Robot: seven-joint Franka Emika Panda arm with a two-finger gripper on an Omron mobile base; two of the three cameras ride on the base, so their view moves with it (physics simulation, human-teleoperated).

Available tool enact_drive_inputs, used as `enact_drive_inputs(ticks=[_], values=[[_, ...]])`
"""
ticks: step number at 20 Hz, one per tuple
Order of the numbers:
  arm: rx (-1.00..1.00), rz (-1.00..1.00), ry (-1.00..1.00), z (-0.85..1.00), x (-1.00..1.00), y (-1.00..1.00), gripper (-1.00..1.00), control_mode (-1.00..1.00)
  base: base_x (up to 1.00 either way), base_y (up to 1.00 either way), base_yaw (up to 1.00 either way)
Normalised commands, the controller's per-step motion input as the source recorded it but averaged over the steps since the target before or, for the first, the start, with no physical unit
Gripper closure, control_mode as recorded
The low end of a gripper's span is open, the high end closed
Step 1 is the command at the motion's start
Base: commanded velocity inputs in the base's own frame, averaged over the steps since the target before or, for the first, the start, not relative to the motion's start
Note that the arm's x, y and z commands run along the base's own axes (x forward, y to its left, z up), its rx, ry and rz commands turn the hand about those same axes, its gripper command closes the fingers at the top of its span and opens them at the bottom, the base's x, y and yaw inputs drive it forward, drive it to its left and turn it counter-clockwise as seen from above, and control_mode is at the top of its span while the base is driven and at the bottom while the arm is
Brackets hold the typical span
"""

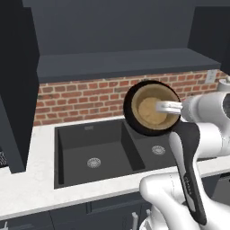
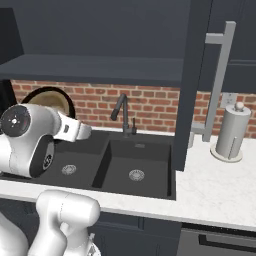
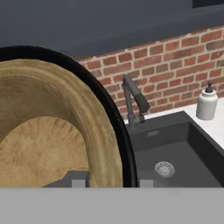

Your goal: Pick up the bowls on the counter and stack them on top of one another in the open cabinet. Place the smaller bowl on top of the larger bowl.

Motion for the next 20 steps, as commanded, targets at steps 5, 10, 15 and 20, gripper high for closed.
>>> enact_drive_inputs(ticks=[5,10,15,20], values=[[-0.02,0.0,-0.21,1.0,0.0,0.0,1.0,-1.0,0.0,0.0,0.0],[-0.07,0.0,0.02,1.0,0.48,0.01,1.0,-1.0,0.0,0.0,0.0],[-0.13,-0.04,0.33,0.98,0.86,0.01,1.0,-1.0,0.0,0.0,0.0],[-0.11,-0.07,0.29,0.56,0.68,0.06,1.0,-1.0,0.0,0.0,0.0]])
